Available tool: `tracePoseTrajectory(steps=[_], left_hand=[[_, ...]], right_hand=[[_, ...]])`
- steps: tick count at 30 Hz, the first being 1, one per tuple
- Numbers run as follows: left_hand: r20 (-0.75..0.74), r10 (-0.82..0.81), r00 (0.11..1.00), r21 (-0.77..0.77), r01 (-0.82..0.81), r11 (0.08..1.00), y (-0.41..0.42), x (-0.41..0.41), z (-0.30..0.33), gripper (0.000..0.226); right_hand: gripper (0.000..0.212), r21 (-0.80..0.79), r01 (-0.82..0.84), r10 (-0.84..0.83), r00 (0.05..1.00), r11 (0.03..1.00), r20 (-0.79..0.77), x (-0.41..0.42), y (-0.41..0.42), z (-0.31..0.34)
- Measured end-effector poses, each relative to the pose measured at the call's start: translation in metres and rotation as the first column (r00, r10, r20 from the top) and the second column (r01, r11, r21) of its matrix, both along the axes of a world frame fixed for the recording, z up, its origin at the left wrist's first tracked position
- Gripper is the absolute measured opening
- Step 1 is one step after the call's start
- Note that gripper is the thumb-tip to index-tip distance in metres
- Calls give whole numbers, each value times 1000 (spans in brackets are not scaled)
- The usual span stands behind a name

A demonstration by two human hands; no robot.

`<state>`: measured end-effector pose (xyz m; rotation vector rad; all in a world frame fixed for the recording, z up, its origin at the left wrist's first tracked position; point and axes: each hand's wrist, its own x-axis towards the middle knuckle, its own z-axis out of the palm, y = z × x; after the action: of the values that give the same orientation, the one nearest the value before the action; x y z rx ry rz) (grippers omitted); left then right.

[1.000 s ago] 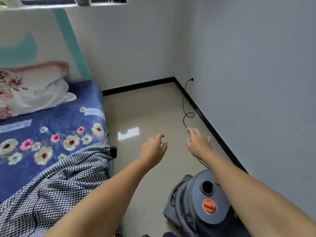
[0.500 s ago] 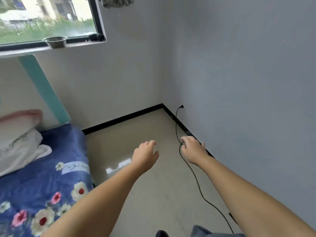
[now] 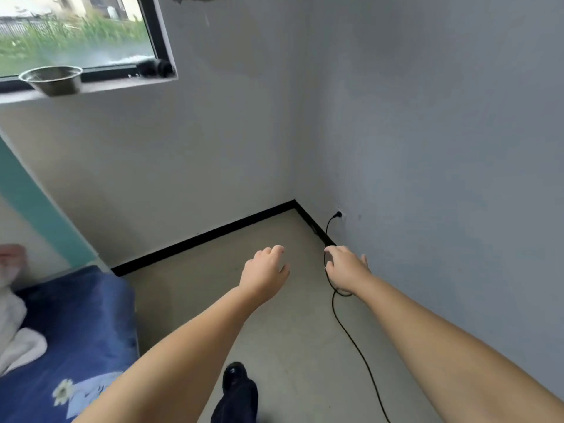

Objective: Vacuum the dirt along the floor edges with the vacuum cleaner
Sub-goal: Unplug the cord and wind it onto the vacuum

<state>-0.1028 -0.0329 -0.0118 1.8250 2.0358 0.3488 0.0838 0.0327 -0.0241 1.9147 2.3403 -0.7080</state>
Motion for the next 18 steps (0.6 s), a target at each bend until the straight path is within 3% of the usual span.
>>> tracePoseTrajectory(steps=[9, 18], left_hand=[[-7, -153, 988, -53, 153, 987, 205, -89, 8, 39], [-5, -435, 900, -87, 433, 897, 386, -60, -22, 42]], right_hand=[[45, -47, 193, -194, 981, 980, -25, -73, 167, -3], [45, -91, 390, -392, 920, 916, -6, -48, 297, -39]])
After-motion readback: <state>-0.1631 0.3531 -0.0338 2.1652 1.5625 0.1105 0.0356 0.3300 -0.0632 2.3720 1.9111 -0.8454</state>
